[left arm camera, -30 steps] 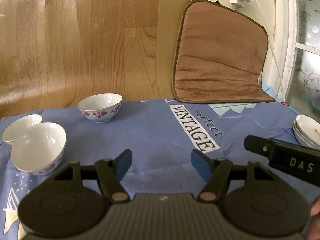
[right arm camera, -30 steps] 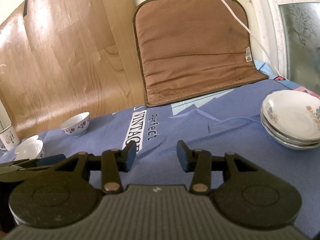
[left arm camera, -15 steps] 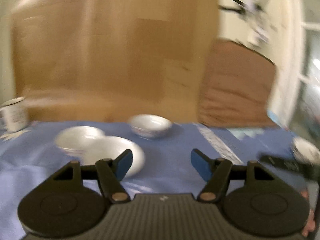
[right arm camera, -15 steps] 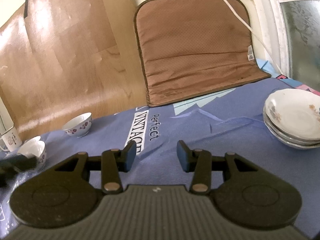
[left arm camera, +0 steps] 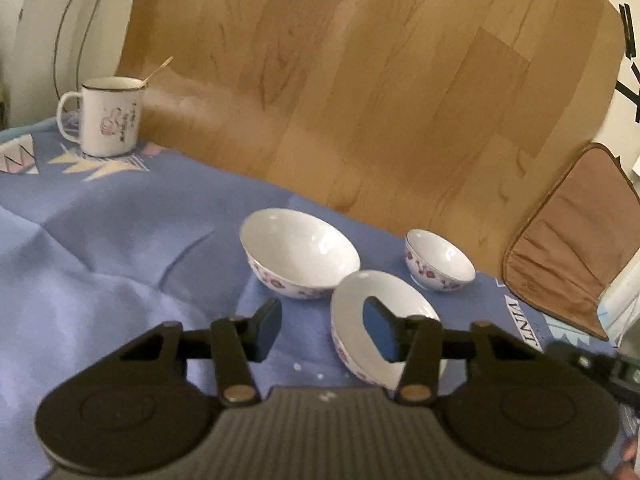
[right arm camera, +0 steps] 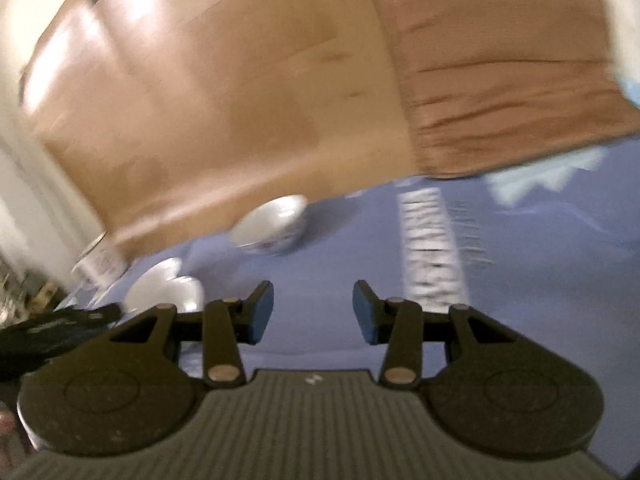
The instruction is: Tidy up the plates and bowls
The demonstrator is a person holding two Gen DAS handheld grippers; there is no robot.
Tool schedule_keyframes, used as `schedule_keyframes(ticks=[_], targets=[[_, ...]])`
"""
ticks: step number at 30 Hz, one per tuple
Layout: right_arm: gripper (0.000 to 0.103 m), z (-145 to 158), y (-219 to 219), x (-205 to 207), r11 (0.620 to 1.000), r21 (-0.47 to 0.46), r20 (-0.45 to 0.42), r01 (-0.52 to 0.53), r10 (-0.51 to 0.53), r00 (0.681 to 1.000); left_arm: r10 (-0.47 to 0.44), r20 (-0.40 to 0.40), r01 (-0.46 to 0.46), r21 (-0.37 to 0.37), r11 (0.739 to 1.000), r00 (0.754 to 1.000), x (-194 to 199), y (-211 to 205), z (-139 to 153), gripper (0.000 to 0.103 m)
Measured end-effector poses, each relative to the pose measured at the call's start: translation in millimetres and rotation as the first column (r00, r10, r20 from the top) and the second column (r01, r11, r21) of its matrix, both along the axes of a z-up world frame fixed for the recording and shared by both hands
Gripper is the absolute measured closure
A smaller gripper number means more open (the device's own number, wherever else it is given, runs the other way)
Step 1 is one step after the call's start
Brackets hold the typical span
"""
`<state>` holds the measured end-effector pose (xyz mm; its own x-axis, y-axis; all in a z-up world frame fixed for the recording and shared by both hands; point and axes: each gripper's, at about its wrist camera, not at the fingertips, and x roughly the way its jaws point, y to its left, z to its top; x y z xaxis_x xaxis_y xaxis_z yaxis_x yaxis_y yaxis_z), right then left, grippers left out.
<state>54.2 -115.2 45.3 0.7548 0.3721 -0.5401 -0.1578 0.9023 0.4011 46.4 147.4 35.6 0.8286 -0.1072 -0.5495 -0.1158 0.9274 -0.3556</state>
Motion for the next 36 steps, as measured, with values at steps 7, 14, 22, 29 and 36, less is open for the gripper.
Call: schedule_keyframes(ticks=[7, 14, 22, 29, 36], targets=[[0.067, -11, 68, 31, 0.988, -0.085, -0.036, -0.129, 0.127, 0.991, -0.013, -0.017, 0.013, -0.012, 1.000, 1.000, 4, 5, -14, 0.062], [0.073, -32, 86, 54, 0.989, -0.054, -0.103, -0.140, 0.134, 0.986, -0.045, -0.047, 0.044, -0.027, 0.999, 0.998, 11, 2, -22, 0.078], [0.095, -24, 100, 37, 0.980, -0.092, -0.100, -0.176, 0.167, 0.981, -0.111, -0.020, 0.110, -0.039, 0.993, 0.994, 5, -6, -23, 0.094], [0.095, -28, 60, 15, 0.992, -0.086, -0.129, -0.096, 0.085, 0.988, -0.237, -0.043, 0.237, 0.009, 0.971, 0.971, -1, -47, -21, 0.094], [0.095, -29, 23, -6, 0.998, -0.057, -0.123, -0.015, 0.008, 0.992, -0.286, -0.073, 0.289, 0.029, 0.957, 0.955, -11, -88, -14, 0.093]])
